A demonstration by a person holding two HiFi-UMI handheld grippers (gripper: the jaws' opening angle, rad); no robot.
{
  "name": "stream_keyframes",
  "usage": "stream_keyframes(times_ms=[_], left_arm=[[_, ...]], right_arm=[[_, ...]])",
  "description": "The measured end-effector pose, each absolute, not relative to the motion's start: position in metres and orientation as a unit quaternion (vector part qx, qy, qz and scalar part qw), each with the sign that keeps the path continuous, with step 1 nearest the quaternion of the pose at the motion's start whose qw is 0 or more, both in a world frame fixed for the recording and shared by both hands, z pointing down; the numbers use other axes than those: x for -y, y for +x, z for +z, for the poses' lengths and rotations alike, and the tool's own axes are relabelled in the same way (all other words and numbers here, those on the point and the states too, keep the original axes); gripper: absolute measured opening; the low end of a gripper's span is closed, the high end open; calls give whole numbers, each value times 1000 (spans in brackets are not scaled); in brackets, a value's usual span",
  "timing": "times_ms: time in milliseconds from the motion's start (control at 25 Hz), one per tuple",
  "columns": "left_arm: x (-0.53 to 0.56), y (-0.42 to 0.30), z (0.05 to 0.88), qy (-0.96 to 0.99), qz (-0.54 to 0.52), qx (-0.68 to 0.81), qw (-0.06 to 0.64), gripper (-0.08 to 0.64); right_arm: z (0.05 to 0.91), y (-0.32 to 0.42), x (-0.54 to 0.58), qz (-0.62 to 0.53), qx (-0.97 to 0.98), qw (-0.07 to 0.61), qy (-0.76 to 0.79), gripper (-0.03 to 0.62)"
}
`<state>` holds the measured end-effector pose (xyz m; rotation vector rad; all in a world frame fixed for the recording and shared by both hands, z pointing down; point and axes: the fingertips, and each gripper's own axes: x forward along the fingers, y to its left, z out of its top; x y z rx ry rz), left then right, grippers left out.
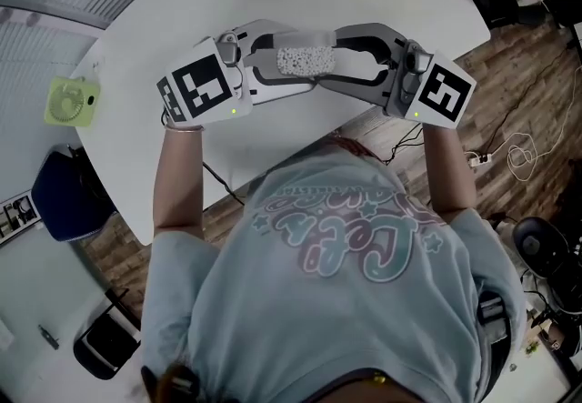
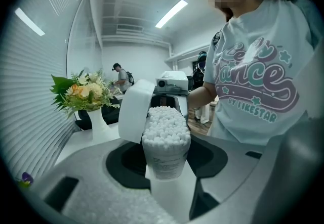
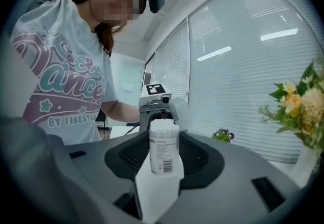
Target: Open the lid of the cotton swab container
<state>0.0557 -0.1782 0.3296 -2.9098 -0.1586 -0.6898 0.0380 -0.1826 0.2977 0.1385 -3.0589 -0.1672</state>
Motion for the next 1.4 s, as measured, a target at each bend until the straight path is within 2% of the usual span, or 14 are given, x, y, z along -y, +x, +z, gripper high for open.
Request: stream_keyframes(times_ms=[640,1400], left_arm=[[214,114,366,-968,-202,132,73,195],[241,139,437,-956,-242,160,47,195]], right_arm=[[336,96,222,-27,991,64,114,187],[409,121,252,21,987,99,123,190]])
